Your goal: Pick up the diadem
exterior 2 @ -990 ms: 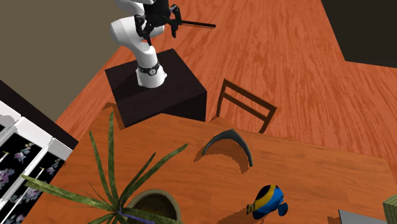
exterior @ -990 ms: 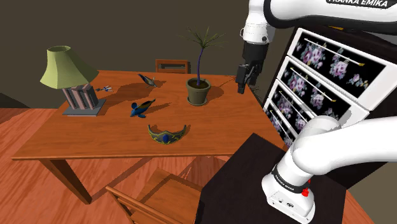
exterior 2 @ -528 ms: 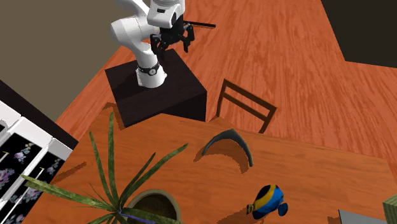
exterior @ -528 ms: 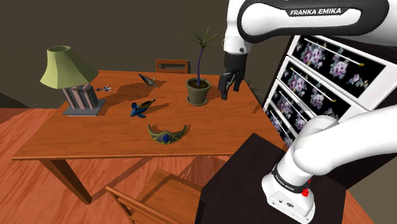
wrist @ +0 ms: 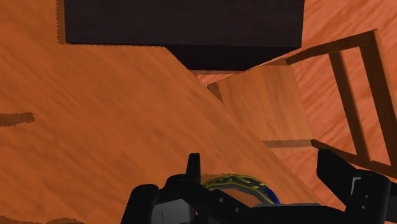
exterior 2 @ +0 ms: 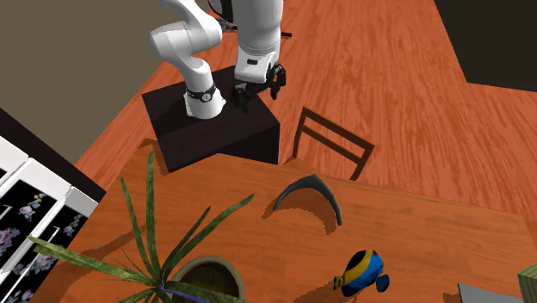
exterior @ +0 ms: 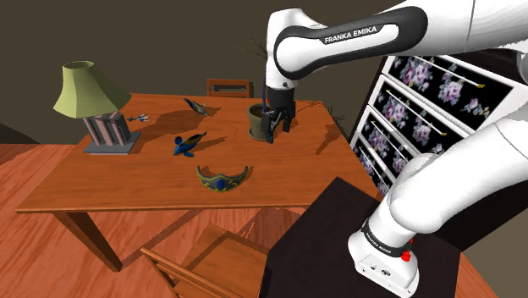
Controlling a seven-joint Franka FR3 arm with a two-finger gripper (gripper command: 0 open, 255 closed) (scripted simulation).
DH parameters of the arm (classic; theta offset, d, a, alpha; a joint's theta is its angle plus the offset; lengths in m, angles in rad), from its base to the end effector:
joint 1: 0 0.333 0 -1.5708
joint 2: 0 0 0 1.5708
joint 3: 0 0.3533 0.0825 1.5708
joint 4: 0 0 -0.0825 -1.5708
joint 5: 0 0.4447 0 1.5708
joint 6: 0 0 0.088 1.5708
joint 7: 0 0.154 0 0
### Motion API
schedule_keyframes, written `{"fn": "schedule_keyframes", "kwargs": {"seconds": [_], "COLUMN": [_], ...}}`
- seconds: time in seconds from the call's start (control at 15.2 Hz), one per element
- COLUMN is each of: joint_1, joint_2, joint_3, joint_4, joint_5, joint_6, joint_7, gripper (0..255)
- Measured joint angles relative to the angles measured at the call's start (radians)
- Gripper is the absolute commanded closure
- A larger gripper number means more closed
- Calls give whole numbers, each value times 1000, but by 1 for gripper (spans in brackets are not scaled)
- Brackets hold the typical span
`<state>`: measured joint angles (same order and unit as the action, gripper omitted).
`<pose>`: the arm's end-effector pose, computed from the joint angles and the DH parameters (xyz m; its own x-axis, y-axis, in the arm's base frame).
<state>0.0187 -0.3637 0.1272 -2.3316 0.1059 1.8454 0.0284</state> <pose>0.4557 0.0809 0.4317 0.9892 0.0738 -0.1263 0.0681 -0.9965 -0.0488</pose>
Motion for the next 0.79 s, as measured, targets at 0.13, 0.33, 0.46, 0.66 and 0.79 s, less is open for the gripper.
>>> {"fn": "schedule_keyframes", "kwargs": {"seconds": [0.13, 0.33, 0.46, 0.66, 0.79], "joint_1": [5, 13, 20, 27, 34], "joint_2": [79, 191, 278, 396, 474], "joint_3": [12, 28, 39, 47, 53], "joint_4": [27, 72, 118, 187, 245], "joint_5": [2, 2, -2, -12, -21], "joint_6": [48, 110, 149, 191, 207], "joint_7": [6, 16, 26, 31, 39], "gripper": [0, 0, 0, 0, 0]}}
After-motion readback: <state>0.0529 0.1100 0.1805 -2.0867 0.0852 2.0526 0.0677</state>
